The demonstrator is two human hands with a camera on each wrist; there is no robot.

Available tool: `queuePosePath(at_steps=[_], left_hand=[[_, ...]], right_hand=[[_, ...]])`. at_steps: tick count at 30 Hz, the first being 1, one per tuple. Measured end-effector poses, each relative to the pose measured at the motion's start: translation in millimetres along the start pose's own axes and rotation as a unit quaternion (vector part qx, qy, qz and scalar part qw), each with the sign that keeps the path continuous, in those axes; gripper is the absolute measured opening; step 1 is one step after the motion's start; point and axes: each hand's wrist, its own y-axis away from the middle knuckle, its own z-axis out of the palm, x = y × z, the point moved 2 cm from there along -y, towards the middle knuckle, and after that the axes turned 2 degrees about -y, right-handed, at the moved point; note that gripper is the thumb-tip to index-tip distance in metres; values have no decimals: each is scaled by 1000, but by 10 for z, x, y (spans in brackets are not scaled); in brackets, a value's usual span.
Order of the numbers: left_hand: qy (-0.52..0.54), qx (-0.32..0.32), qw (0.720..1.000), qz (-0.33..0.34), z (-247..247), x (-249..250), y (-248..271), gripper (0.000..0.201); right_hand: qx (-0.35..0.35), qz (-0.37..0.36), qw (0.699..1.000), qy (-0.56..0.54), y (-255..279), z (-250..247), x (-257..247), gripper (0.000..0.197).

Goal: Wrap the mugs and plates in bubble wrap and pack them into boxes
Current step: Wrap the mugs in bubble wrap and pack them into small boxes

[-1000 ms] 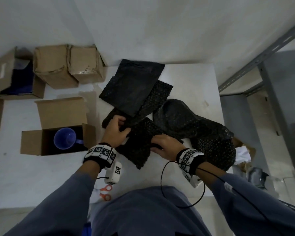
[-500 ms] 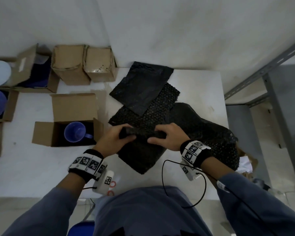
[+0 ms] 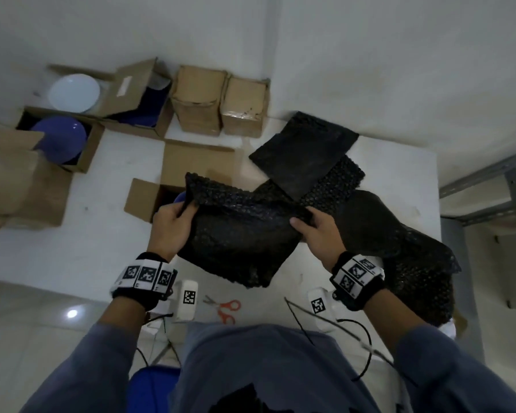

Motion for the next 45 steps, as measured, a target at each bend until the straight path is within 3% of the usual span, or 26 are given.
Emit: queuePosePath(at_steps=[3, 5, 9, 13, 16, 19, 22, 24, 26, 30, 33, 37, 41, 45], left_hand=[[-45, -29, 999, -10, -257, -215, 14, 17], [-52, -21, 998, -18, -449, -349, -15, 4], [-22, 7, 1000, -21, -810, -494, -155, 34], [-20, 35, 999, 20, -1125, -451, -351, 50], [-43, 66, 992, 94, -1242, -330, -465, 62], [-210, 67, 942, 252, -1254, -196, -541, 58], [-320, -61, 883, 339, -1112, -180, -639, 41], [-382, -138, 856, 321, -996, -239, -729, 39], [-441, -177, 830, 290, -904, -289, -773, 42], [-480, -203, 801, 295, -807, -337, -850, 44], [-508, -208, 782, 296, -758, -326, -937, 51], [-563, -211, 721, 344, -669, -257, -1032, 63], [-554, -216, 729, 340, -666, -281, -1065, 66], [-531, -227, 744, 336, -660, -393, -1049, 69]], right_hand=[[58, -3, 998, 35, -43, 396, -26, 8], [98, -33, 991, 80, -7, 655, -102, 19], [148, -111, 973, 138, -4, 1082, -340, 25], [185, -119, 965, 143, -239, 1365, -520, 28], [205, -93, 962, 155, -392, 1474, -643, 42], [237, -103, 926, 275, -421, 1542, -686, 55], [178, -225, 894, 344, -350, 1767, -699, 38], [100, -252, 886, 377, -277, 2028, -658, 29], [44, -208, 871, 442, -240, 2261, -543, 34], [35, -98, 845, 524, -288, 2392, -321, 47], [33, -91, 829, 551, -337, 2337, -296, 46], [31, -80, 813, 577, -424, 2277, -392, 50], [-2, -52, 795, 604, -483, 2228, -472, 59], [-39, -22, 811, 583, -508, 2218, -455, 58]])
